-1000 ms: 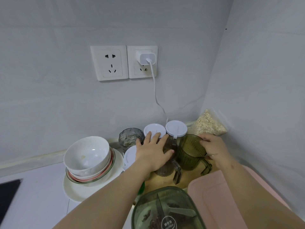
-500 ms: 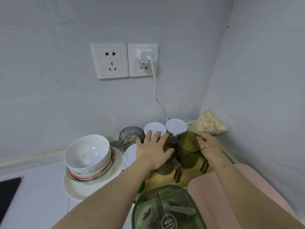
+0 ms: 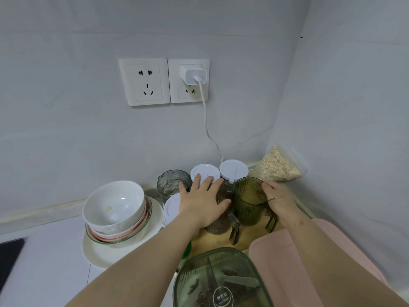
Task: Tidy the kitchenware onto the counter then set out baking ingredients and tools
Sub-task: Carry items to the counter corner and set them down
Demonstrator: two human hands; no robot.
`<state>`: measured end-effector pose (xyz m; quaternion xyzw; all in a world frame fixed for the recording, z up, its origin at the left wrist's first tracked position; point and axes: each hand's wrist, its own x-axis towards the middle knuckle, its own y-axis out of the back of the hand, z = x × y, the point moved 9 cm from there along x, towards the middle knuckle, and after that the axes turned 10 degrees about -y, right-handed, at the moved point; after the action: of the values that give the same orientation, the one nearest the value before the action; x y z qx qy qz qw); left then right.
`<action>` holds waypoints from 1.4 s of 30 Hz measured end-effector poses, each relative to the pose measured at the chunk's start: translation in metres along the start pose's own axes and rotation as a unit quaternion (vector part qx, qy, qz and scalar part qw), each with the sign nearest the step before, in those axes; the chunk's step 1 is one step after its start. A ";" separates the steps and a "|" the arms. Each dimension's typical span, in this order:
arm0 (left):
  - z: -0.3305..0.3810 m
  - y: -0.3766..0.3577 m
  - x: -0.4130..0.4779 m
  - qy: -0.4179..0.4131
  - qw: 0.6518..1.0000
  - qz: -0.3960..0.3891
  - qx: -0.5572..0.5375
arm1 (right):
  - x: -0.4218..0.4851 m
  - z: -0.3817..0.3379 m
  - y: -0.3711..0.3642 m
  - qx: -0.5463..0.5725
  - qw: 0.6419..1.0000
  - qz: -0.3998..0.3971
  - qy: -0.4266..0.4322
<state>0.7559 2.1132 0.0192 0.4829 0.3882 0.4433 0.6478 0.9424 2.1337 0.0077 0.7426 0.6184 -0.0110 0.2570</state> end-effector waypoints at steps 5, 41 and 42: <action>0.000 0.000 0.000 -0.004 1.000 -0.005 0.006 | -0.002 0.000 -0.002 0.014 0.999 -0.033 -0.025; 0.014 0.079 -0.192 0.026 0.887 0.163 -0.431 | -0.239 -0.024 -0.032 0.038 0.996 0.018 0.075; 0.011 0.075 -0.200 0.029 0.885 0.161 -0.436 | -0.246 -0.016 -0.035 0.041 0.997 0.015 0.064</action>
<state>0.6900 1.9305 0.1094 0.1947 0.0916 0.6800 0.7009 0.8473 1.9192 0.0910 0.7610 0.6212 0.0150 0.1865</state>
